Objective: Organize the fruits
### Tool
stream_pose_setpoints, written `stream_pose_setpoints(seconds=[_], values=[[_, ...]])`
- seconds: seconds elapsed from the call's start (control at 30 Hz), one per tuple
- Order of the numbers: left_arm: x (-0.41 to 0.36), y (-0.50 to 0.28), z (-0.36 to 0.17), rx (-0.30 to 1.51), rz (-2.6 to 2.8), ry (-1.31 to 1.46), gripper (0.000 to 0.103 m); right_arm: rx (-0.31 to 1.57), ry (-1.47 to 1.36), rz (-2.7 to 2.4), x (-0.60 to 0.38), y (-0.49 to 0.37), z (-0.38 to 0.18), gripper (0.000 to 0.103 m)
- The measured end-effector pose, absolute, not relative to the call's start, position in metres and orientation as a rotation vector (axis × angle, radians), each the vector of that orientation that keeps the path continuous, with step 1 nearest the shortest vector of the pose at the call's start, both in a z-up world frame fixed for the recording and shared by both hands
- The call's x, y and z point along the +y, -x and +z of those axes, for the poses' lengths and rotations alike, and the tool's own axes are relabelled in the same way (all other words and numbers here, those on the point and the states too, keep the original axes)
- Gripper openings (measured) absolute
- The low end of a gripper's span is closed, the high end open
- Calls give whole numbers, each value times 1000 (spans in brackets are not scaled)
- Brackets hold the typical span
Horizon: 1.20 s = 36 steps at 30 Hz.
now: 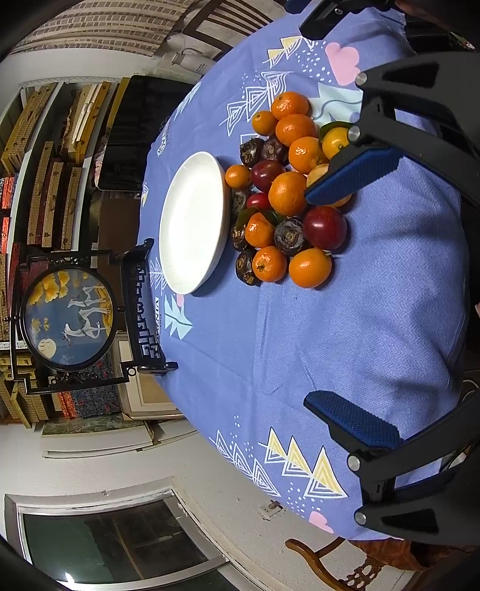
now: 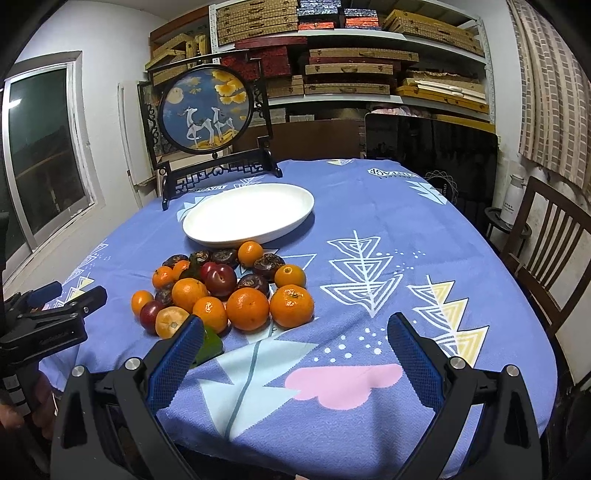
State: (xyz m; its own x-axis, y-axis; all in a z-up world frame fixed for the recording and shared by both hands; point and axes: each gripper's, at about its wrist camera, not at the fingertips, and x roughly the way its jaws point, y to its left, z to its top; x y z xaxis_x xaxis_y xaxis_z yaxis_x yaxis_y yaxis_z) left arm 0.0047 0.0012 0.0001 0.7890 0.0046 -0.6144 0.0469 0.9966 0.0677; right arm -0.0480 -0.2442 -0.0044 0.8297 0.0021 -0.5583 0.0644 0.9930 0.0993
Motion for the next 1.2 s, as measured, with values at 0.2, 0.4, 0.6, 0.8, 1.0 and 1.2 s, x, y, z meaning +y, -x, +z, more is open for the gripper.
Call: stream_pose_setpoints(seconds=[0.2,0.4,0.6,0.8,1.0,1.2], values=[[1,-5,0,662,-24,-80,98,592,-117,-31,-243,48,-5,100],[2,-5,-1,661,-24,-80,98,589,-111,-28,-242,48,-5,100],[2,-4,-2,661,-24,-76,98,588,-108,-25,-240,49,-5,100],[3,-4,-3,662,-22,-77,98,588,-109,-23,-239,49,-5,100],[4,-3,-3,662,-21,-74,98,589,-104,-18,-237,49,-5,100],[5,-3,-4,665,-23,-74,98,589,-103,-15,-236,50,-5,100]])
